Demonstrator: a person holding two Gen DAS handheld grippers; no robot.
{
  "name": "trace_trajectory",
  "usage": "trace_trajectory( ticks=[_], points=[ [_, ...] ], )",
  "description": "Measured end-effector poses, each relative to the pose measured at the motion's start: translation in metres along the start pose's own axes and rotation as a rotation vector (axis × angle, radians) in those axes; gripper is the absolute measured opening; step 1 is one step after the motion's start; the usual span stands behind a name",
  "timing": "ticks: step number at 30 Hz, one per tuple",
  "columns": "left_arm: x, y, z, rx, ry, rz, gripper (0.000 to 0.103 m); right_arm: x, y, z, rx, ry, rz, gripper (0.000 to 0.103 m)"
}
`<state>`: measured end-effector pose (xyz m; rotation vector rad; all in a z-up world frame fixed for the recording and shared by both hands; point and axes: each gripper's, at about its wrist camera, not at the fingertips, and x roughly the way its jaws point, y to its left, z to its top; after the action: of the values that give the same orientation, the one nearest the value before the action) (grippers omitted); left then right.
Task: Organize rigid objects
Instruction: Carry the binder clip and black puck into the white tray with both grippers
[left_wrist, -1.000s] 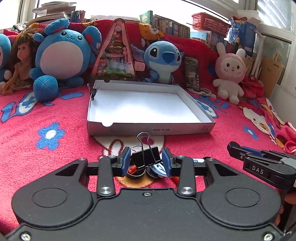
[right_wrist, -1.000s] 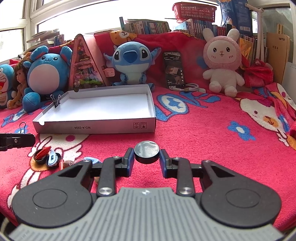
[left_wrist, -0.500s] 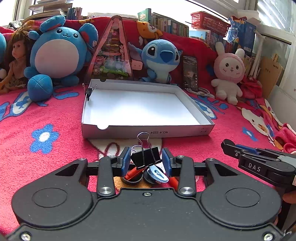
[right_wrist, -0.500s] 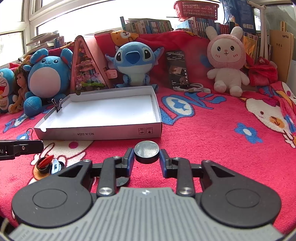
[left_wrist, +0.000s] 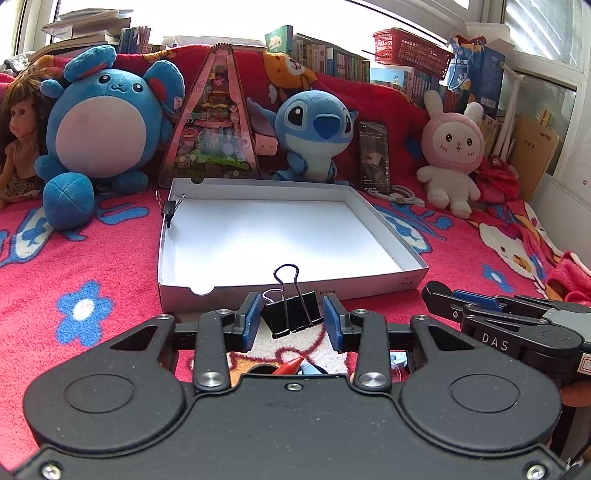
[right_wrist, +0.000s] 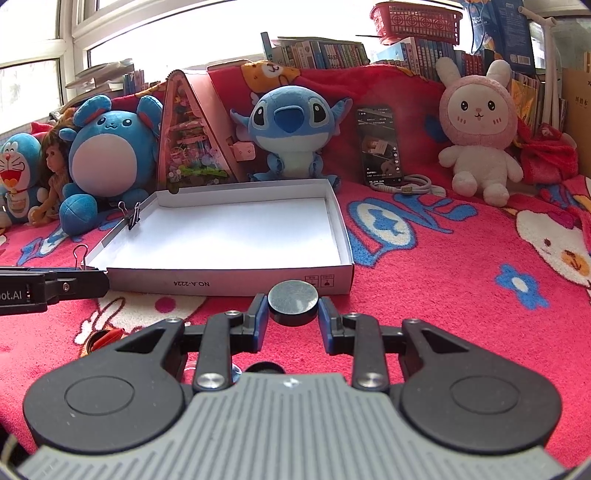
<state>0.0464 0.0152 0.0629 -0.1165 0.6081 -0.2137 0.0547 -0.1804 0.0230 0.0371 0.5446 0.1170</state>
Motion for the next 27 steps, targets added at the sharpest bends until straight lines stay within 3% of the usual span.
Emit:
trace_trajectory(
  ticks=[5, 10, 15, 27],
  points=[
    [0.020, 0.007, 0.028, 0.007, 0.000, -0.040, 0.035, 0.017, 0.001, 0.020, -0.008, 0.006, 0.018, 0.035],
    [0.058, 0.018, 0.054, -0.014, 0.065, -0.056, 0.035, 0.040, -0.001, 0.043, -0.033, 0.030, 0.087, 0.035],
    [0.093, 0.025, 0.071, -0.019, 0.130, -0.069, 0.035, 0.065, -0.003, 0.061, -0.049, 0.067, 0.093, 0.035],
    [0.153, 0.033, 0.073, -0.034, 0.199, 0.034, 0.035, 0.122, 0.004, 0.076, -0.029, 0.162, 0.054, 0.035]
  ],
)
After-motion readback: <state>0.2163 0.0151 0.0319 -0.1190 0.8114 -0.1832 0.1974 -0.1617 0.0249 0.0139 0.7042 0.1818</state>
